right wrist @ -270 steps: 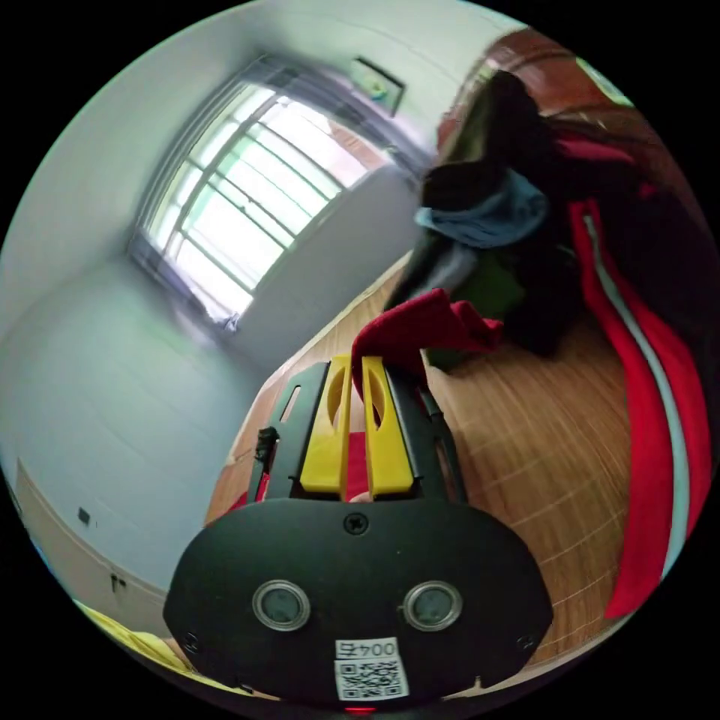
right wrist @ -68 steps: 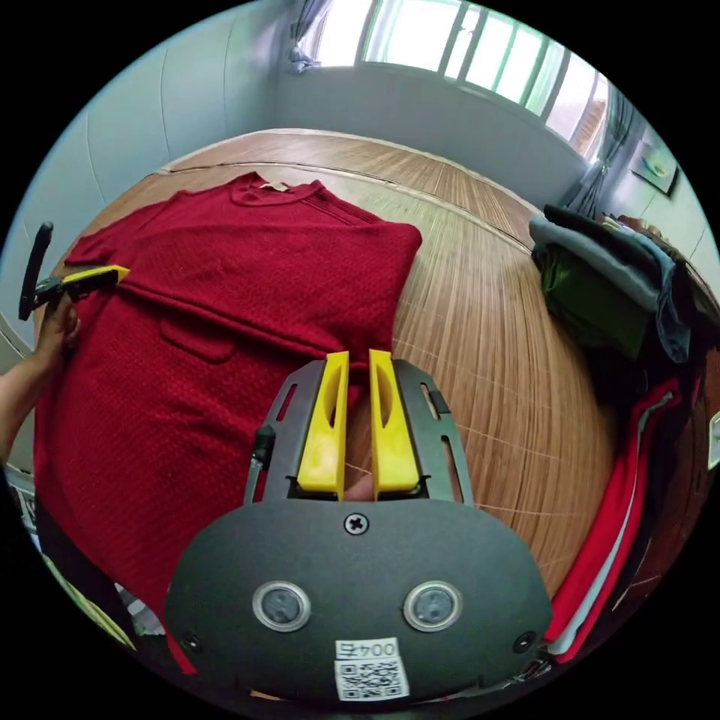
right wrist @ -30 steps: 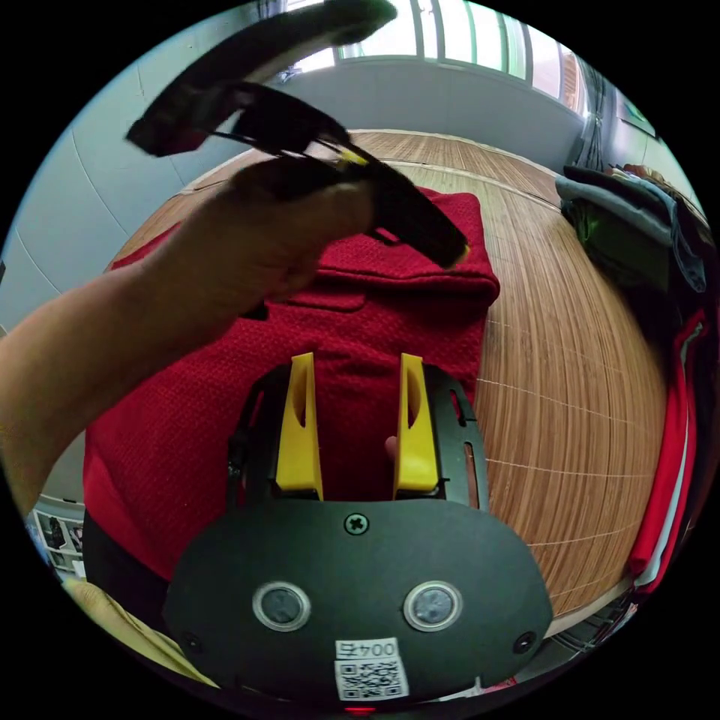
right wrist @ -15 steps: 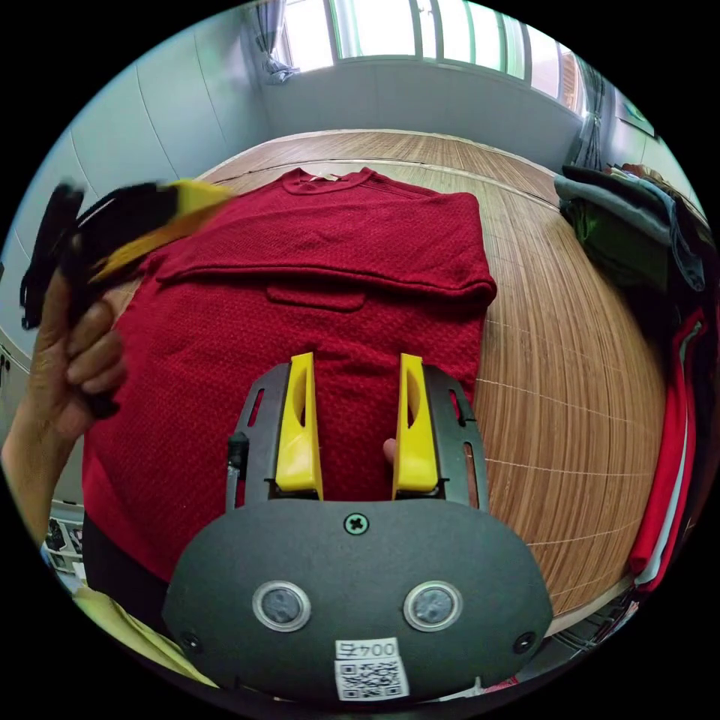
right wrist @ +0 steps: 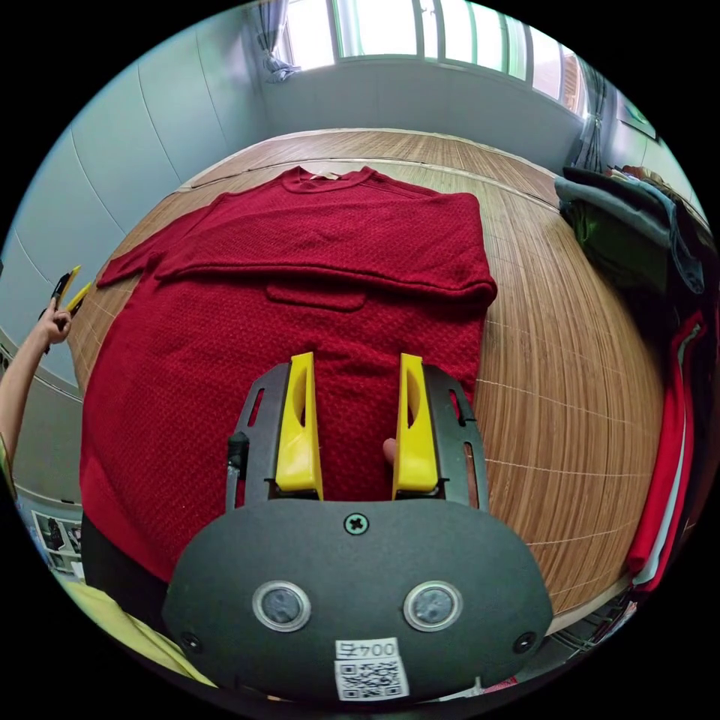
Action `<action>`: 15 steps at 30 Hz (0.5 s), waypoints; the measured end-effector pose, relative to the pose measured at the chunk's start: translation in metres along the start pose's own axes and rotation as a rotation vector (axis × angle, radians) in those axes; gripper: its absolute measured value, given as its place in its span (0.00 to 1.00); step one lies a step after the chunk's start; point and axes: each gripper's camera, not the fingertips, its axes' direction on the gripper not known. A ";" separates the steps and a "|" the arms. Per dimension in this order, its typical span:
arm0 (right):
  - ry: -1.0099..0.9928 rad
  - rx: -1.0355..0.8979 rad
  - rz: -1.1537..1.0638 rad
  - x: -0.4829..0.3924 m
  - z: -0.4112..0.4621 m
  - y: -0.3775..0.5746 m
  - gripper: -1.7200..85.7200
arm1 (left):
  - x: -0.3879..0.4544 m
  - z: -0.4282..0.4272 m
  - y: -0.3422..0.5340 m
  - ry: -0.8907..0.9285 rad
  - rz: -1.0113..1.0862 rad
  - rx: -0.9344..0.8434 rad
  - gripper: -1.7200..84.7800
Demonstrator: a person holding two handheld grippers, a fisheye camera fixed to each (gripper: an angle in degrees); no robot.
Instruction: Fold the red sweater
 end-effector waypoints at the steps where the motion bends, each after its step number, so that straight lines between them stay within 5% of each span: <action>1: 0.002 -0.002 -0.001 -0.001 0.000 0.000 0.20 | 0.001 0.003 -0.009 -0.055 0.001 0.006 0.17; 15: 0.005 -0.001 -0.002 -0.007 -0.002 -0.002 0.20 | -0.030 0.065 -0.028 -0.165 -0.053 -0.007 0.16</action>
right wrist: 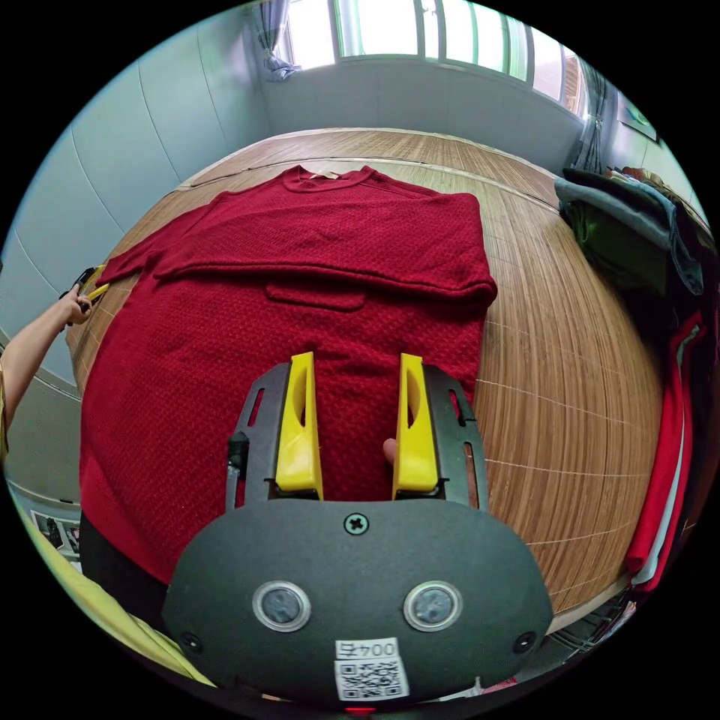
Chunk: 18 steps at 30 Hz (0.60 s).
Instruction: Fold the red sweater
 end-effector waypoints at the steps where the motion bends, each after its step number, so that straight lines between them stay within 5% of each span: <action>1: 0.000 0.000 0.000 0.000 0.000 0.000 0.20 | -0.002 0.003 0.000 0.003 0.002 0.003 0.15; 9: 0.000 0.001 0.001 -0.002 0.000 -0.003 0.20 | 0.030 -0.001 0.006 -0.165 0.175 0.028 0.06; 18: 0.000 0.001 0.002 -0.002 0.000 -0.008 0.20 | 0.296 0.032 0.164 -0.069 1.063 -0.151 0.05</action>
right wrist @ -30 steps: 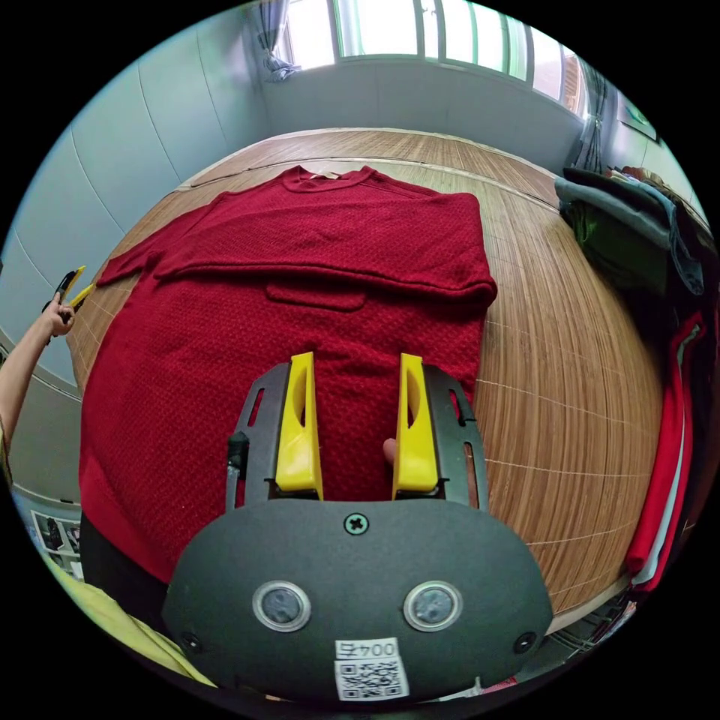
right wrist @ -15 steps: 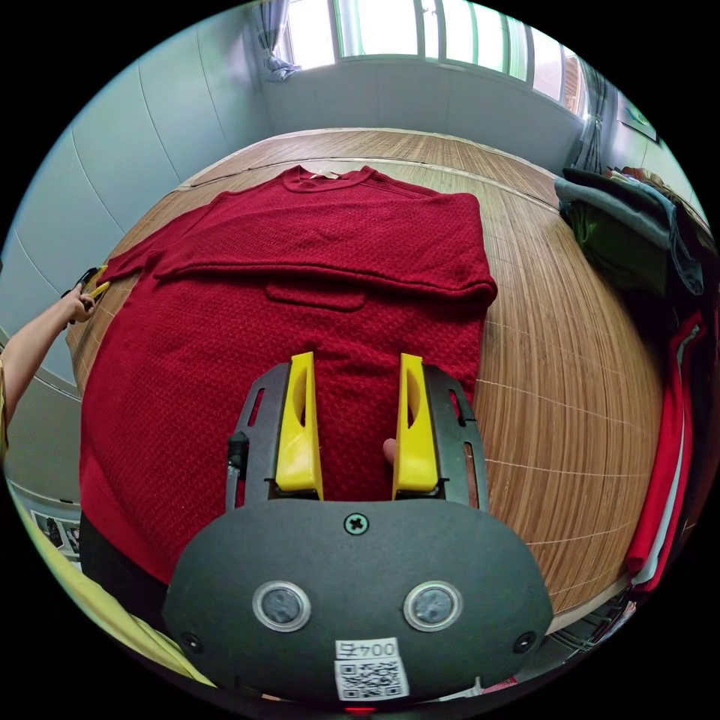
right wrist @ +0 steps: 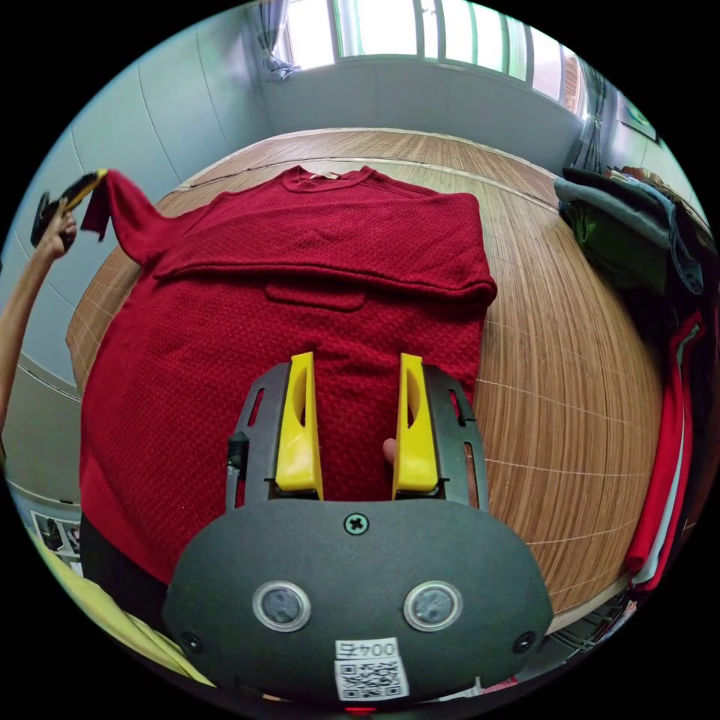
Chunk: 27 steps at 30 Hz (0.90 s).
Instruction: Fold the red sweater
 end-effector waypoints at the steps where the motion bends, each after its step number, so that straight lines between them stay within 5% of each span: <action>1: 0.000 0.000 0.000 0.000 0.000 -0.001 0.20 | 0.056 0.011 -0.004 0.043 0.165 -0.051 0.05; 5: -0.003 0.000 0.001 0.002 0.000 -0.003 0.20 | 0.196 0.051 0.027 0.137 0.545 -0.261 0.04; 8: -0.007 0.001 0.003 0.003 0.000 -0.005 0.20 | 0.215 0.050 0.057 0.084 0.587 -0.255 0.05; 17: -0.013 0.004 0.006 0.009 0.001 -0.010 0.20 | 0.114 0.065 0.175 -0.147 0.321 -0.414 0.09; 27: -0.011 0.005 0.006 0.015 0.004 -0.016 0.20 | 0.104 0.094 0.240 -0.346 0.216 -0.390 0.12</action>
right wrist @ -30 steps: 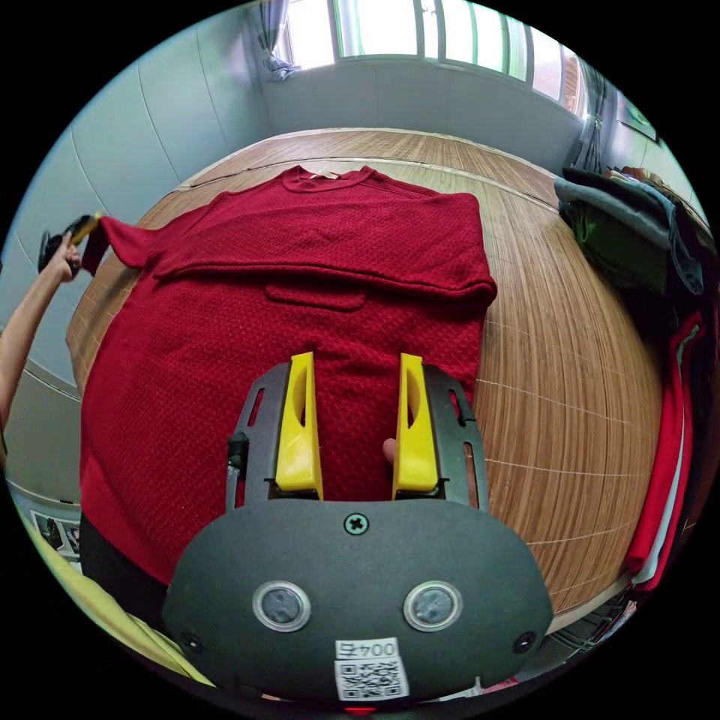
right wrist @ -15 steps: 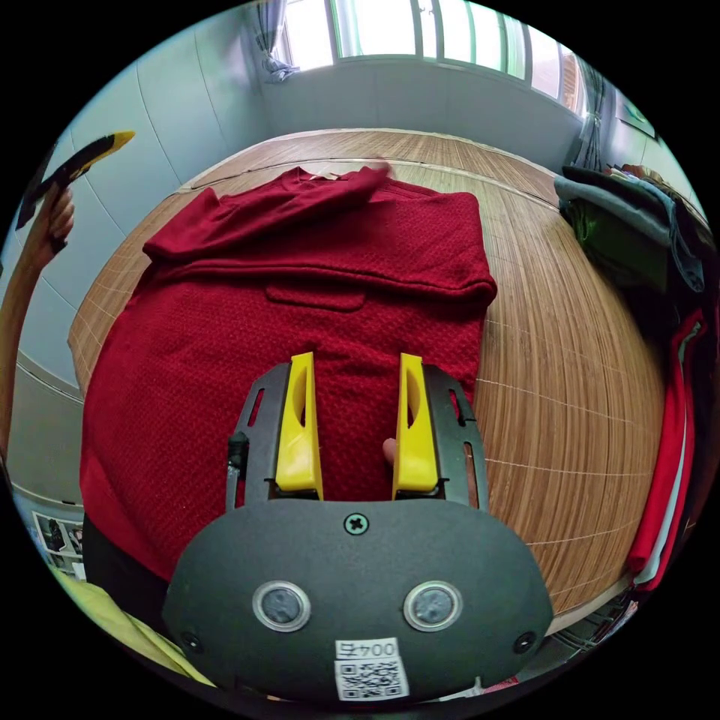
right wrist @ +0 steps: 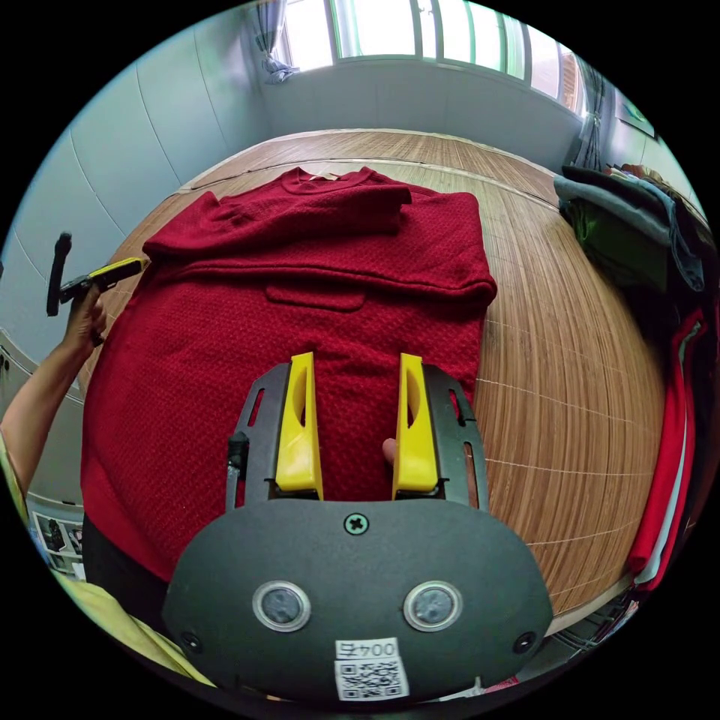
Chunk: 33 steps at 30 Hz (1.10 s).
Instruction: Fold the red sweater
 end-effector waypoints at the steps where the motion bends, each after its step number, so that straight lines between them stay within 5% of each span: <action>1: 0.001 0.000 0.000 0.001 0.000 -0.001 0.20 | -0.001 0.005 -0.003 0.013 -0.020 -0.006 0.12; 24: -0.049 -0.065 0.053 0.046 -0.005 -0.030 0.18 | -0.051 0.026 -0.023 0.128 -0.146 -0.061 0.04; 33: -0.446 0.103 0.320 0.140 0.009 -0.109 0.15 | -0.056 0.025 -0.031 0.103 -0.132 -0.062 0.04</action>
